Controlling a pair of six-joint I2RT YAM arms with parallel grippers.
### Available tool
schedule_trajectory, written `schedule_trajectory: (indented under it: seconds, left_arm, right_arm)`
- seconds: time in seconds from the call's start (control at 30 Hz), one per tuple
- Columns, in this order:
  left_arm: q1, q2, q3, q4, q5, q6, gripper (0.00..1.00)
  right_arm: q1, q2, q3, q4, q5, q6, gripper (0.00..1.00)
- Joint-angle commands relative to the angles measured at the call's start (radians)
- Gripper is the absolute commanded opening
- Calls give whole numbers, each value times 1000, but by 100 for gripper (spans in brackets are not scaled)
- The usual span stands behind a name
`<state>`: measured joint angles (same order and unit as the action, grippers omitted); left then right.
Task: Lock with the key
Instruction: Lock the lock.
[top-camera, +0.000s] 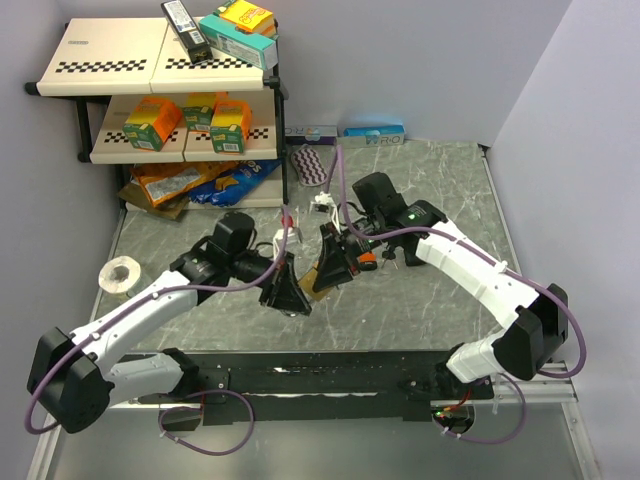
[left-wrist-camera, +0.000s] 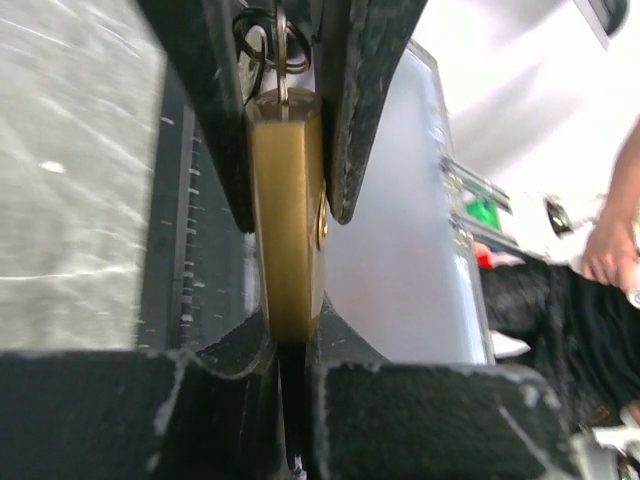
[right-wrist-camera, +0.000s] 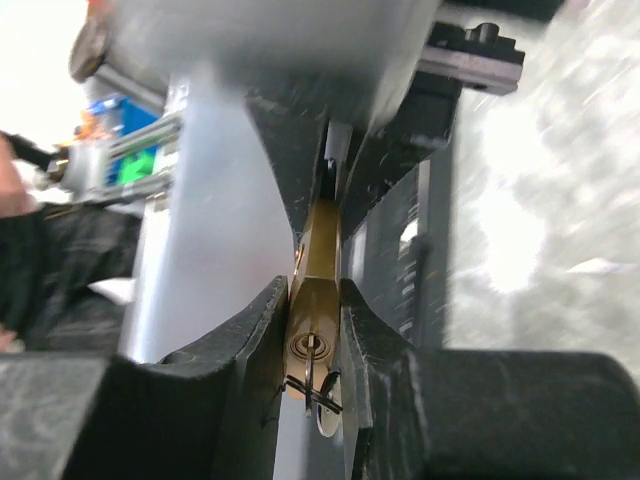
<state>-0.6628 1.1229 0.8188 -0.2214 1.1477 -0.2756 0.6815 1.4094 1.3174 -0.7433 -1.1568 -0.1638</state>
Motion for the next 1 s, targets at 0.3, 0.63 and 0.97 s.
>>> schedule_trajectory:
  seconds: [0.3,0.63,0.97]
  left_arm:
    - [209,-17,131,-255,73,441,1]
    - [255,95,244,-611,87,845,1]
    - [236,77,215,-618,89,871,1]
  right_arm:
    - [-171,-53,-3,3,-87,-206,43]
    - [-231,-93,6,-12,-37,-272,66]
    - [-105,-58,-14,177,-4,-115,72]
